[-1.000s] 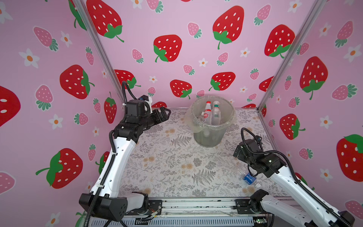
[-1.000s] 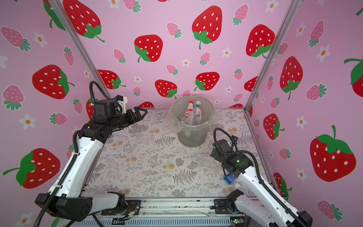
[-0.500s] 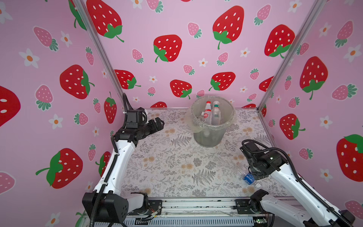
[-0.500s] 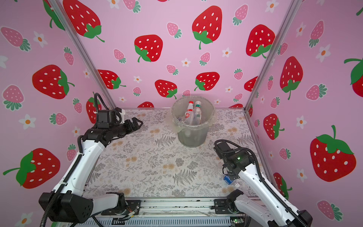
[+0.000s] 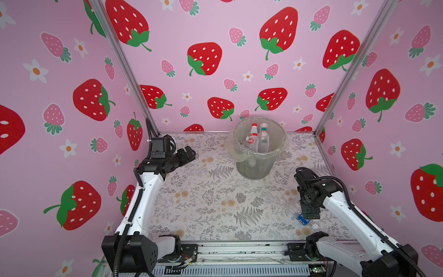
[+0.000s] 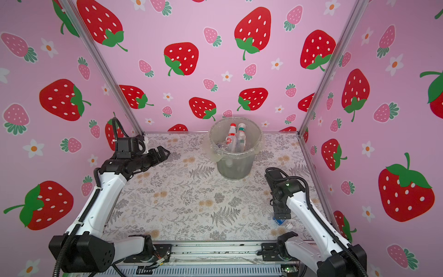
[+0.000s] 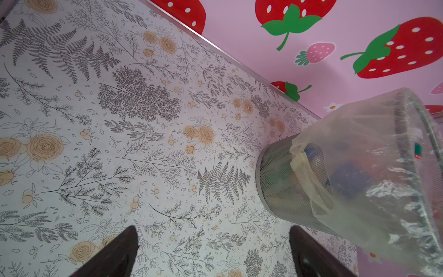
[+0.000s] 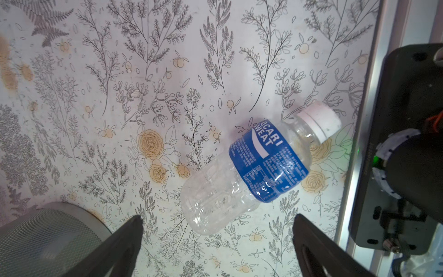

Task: Throw the plastic bottles in the bin
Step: Pick up the plastic bottle from the bottom-right of the table.

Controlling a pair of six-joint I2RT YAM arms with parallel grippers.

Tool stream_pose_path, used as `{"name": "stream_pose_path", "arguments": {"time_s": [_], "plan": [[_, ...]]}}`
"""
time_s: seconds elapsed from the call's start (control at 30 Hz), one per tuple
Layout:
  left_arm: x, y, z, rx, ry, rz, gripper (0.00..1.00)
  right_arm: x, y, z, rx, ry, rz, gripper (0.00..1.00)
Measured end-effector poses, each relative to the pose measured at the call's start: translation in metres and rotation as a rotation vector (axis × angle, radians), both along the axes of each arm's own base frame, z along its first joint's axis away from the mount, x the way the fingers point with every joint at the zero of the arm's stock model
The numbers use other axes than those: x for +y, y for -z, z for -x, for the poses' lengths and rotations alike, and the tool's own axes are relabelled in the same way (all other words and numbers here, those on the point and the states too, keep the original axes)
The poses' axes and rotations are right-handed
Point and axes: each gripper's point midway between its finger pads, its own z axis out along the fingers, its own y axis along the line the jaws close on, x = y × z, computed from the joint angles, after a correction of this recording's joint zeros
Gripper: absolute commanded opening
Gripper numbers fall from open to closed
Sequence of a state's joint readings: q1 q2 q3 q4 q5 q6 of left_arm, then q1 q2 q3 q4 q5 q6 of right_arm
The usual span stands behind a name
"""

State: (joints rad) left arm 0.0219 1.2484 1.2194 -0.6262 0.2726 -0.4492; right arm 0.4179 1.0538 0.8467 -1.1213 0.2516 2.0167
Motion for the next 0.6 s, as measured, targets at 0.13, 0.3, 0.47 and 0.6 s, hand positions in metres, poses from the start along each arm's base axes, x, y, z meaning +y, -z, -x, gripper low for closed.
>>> {"name": "stream_pose_path", "arguments": {"time_s": [0.13, 0.3, 0.47, 0.6], "plan": [[0.001, 0.001, 0.0, 0.001, -0.003, 0.0, 1.0, 0.0, 0.021, 0.002, 0.024, 0.042, -0.051, 0.99], [0.001, 0.001, 0.0, 0.002, -0.005, 0.0, 1.0, 0.002, 0.044, 0.006, 0.061, 0.074, -0.096, 0.99], [0.002, 0.001, 0.0, 0.003, -0.009, 0.002, 1.0, 0.007, 0.057, 0.007, 0.072, 0.075, -0.132, 0.99], [0.003, 0.001, 0.0, 0.003, -0.01, 0.003, 1.0, 0.007, 0.066, 0.005, 0.093, 0.095, -0.142, 0.99]]}}
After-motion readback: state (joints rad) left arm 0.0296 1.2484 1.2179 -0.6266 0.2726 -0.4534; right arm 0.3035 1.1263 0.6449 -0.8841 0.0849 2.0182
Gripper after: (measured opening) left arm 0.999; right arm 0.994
